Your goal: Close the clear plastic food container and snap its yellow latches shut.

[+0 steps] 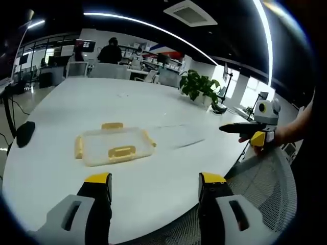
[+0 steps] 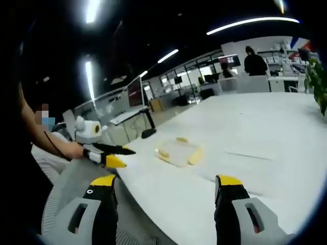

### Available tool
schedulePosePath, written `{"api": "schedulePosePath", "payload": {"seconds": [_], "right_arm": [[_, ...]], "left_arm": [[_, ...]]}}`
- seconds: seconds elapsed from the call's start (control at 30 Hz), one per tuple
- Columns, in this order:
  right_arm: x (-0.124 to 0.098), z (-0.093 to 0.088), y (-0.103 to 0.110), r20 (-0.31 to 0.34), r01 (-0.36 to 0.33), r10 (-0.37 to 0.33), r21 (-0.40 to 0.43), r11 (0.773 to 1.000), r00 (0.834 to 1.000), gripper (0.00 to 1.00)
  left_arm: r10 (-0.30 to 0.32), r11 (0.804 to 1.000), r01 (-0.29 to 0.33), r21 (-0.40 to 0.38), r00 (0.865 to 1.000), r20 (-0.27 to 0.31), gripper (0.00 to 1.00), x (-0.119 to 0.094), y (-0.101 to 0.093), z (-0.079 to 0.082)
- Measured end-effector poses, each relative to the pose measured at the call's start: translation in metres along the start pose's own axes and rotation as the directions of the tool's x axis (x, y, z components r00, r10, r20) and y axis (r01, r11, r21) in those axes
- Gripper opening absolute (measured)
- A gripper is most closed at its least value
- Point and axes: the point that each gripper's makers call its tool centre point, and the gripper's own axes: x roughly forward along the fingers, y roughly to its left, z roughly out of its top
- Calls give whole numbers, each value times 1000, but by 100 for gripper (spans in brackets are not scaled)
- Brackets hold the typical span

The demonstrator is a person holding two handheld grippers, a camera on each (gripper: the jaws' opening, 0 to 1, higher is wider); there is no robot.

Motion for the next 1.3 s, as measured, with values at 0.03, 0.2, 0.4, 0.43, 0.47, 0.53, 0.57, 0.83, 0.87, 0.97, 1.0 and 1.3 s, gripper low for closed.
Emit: {"api": "schedulePosePath", "payload": {"seconds": [0.03,0.2,0.4,0.43,0.47,0.53,0.57,0.83,0.87,0.97,1.0,1.3], "right_arm": [[0,0,1,-1,-1,1,-3,1000,1000,78],[0,2,0,8,4,-3,-7,1000,1000,77],[0,0,0,3,2,-2,-7,1000,1000,77],[0,-1,1,-1,-2,2,-14,1000,1000,76],[1,-3,3,-11,-9,8,-29,1000,1000,76],[1,-3,5,-12,-17,16,-39,999,1000,76],[1,-3,5,-13,-18,18,-41,999,1000,76],[-2,-3,3,-8,-10,10,-30,1000,1000,75],[-2,-2,3,-7,-10,10,-31,999,1000,75],[-5,1,6,-9,-23,22,-61,998,1000,75],[-6,1,6,-10,-22,22,-65,998,1000,75],[-5,6,-1,-1,10,-10,-41,999,1000,72]], "left_arm": [[1,1000,-1,4,1000,0,69,0,1,0],[1,1000,-1,3,1000,3,68,1,1,1],[6,1000,-6,4,1000,-2,67,0,2,0],[7,1000,-7,3,1000,-2,67,0,3,-1],[7,1000,-7,2,1000,-2,67,0,3,-1],[6,1000,-6,2,1000,1,66,0,3,0],[6,1000,-6,1,1000,1,66,0,3,0],[2,1000,-2,4,1000,-4,65,0,1,-3],[1,1000,-1,4,1000,-4,65,0,1,-2],[11,1000,-11,-15,999,41,64,-3,3,7],[14,999,-12,-30,999,50,64,-3,3,9],[-20,1000,20,-10,999,41,63,-3,-1,7]]}}
